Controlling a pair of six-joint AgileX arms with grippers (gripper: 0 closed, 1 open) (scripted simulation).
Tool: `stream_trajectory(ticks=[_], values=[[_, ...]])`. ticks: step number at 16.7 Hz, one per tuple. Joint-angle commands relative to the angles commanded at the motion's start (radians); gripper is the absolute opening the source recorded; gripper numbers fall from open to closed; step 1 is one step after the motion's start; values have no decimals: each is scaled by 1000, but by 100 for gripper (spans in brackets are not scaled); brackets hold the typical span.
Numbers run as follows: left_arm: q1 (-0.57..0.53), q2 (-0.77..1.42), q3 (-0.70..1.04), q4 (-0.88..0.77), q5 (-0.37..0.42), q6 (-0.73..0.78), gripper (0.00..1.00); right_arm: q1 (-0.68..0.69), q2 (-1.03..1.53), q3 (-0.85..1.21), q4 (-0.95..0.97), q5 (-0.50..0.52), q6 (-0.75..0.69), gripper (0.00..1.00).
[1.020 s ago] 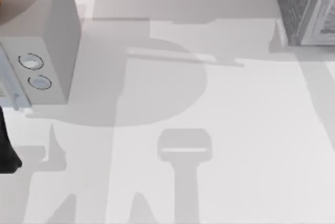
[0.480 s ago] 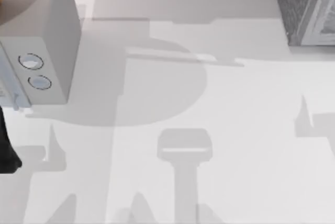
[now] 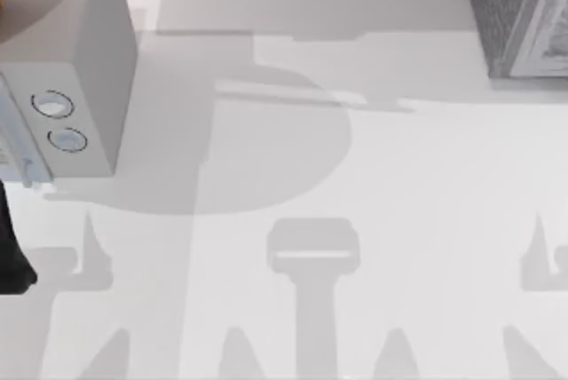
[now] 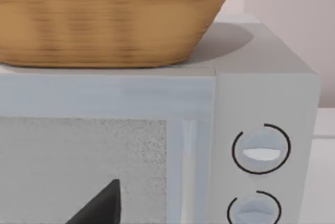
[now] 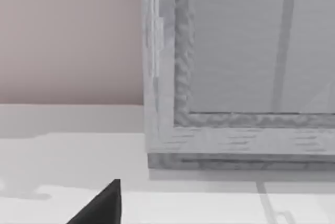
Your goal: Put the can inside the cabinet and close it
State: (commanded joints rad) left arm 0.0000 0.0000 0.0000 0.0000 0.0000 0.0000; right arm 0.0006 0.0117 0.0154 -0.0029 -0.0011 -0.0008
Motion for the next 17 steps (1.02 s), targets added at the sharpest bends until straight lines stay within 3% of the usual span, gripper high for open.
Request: stream_trajectory(ticks=[9, 12, 17], values=[[0, 0, 0, 0, 0, 0, 100, -20, 24, -4, 28, -22, 0, 100], [0, 0, 0, 0, 0, 0, 100, -107, 148, 27, 132, -109, 1, 100], [0, 0, 0, 0, 0, 0, 100, -343, 513, 107, 404, -338, 8, 100]])
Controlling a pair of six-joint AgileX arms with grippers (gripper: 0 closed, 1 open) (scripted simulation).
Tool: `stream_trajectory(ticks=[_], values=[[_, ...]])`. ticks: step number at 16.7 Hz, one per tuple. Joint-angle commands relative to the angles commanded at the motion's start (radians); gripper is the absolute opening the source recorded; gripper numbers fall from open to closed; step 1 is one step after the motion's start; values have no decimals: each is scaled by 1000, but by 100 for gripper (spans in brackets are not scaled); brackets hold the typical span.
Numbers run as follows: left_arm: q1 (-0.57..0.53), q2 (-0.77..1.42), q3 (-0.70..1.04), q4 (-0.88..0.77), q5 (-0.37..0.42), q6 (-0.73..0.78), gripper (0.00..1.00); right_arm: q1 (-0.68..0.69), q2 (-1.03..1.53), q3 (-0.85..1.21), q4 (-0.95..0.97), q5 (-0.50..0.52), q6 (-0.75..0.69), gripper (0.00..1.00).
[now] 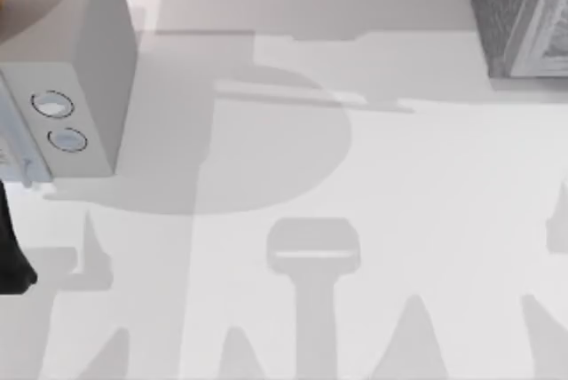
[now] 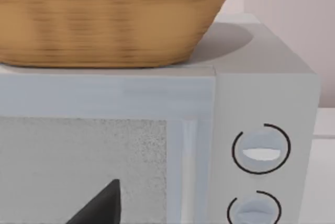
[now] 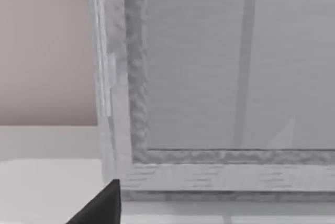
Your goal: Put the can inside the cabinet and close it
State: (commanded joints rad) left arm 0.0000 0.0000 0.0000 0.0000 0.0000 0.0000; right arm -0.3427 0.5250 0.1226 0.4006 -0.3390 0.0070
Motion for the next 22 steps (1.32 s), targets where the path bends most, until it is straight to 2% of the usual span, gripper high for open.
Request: stream_trajectory(ticks=[7, 12, 16, 22], values=[[0, 0, 0, 0, 0, 0, 100, -372, 558, 135, 437, -366, 7, 100], [0, 0, 0, 0, 0, 0, 100, -578, 872, 208, 679, -572, 11, 100], [0, 0, 0, 0, 0, 0, 100, -669, 1009, 239, 784, -661, 15, 100], [0, 0, 0, 0, 0, 0, 100, -678, 1024, 241, 797, -671, 15, 100]])
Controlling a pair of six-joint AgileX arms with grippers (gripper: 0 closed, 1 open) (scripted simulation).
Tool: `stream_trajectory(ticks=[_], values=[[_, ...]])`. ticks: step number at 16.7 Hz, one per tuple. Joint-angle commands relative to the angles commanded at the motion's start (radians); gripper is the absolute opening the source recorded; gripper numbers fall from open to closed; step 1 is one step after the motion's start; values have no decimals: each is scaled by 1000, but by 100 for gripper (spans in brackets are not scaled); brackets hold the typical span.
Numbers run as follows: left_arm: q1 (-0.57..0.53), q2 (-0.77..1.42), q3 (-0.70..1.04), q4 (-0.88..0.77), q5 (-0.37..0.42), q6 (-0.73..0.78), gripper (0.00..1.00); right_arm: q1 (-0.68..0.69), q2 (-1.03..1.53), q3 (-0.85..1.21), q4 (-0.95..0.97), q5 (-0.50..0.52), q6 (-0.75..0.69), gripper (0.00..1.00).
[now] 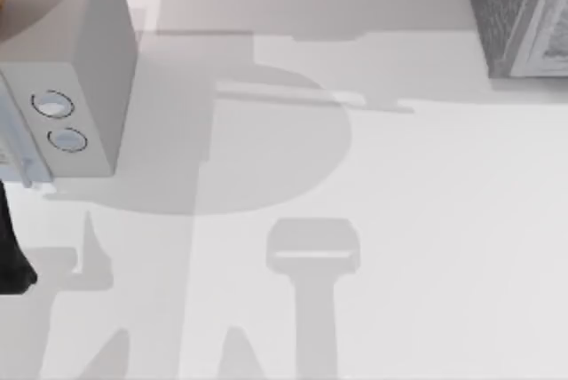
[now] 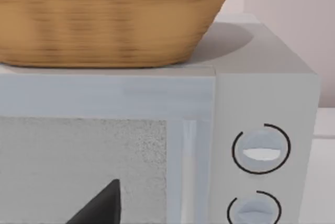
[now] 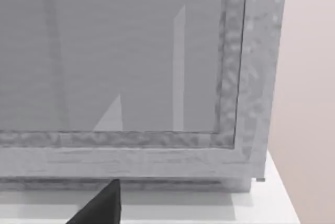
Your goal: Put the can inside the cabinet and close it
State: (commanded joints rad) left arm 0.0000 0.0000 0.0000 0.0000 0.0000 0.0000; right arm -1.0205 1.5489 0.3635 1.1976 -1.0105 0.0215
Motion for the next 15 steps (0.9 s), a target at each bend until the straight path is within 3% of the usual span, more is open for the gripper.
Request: stream_trajectory(ticks=[6, 15], values=[[0, 0, 0, 0, 0, 0, 100, -2, -20, 130, -150, -2, 0, 100], [0, 0, 0, 0, 0, 0, 100, -10, -108, 706, -814, -11, 0, 100]])
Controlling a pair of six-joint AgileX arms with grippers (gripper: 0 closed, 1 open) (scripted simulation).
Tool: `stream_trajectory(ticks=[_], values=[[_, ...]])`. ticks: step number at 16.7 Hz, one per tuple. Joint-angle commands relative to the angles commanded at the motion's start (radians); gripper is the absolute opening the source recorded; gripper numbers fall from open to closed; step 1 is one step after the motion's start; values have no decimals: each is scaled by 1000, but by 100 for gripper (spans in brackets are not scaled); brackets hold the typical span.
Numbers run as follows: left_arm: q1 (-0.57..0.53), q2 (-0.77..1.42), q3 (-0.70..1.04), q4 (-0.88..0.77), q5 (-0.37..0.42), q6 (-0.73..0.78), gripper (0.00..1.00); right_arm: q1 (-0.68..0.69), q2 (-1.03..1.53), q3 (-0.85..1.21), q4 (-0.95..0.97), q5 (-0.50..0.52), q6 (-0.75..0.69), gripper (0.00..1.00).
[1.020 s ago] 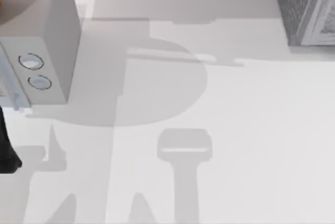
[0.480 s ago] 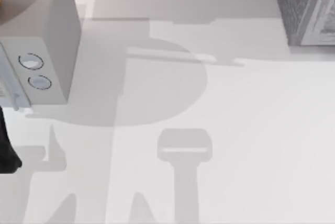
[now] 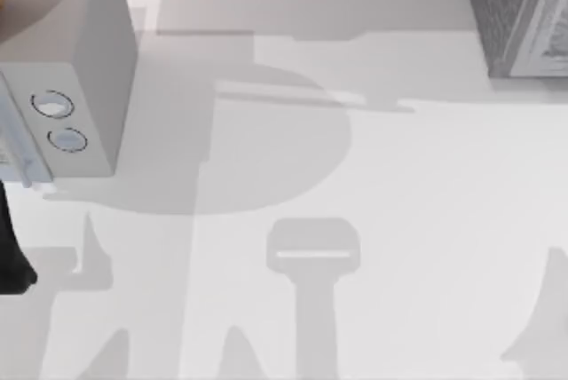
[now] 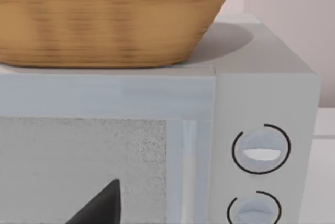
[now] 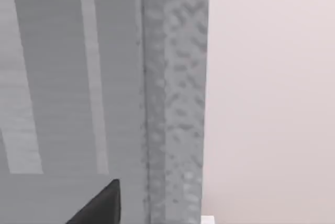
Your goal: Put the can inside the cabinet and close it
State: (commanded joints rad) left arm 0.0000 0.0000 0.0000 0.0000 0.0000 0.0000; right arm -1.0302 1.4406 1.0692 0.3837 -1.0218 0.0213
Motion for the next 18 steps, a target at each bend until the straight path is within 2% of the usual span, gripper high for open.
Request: stream_trajectory(ticks=[6, 10, 13, 18], values=[[0, 0, 0, 0, 0, 0, 100, -6, -62, 409, -471, -7, 0, 100], [0, 0, 0, 0, 0, 0, 100, -9, -90, 601, -691, -11, 0, 100], [0, 0, 0, 0, 0, 0, 100, -10, -101, 668, -769, -12, 0, 100], [0, 0, 0, 0, 0, 0, 100, -6, -99, 673, -771, -12, 0, 100]])
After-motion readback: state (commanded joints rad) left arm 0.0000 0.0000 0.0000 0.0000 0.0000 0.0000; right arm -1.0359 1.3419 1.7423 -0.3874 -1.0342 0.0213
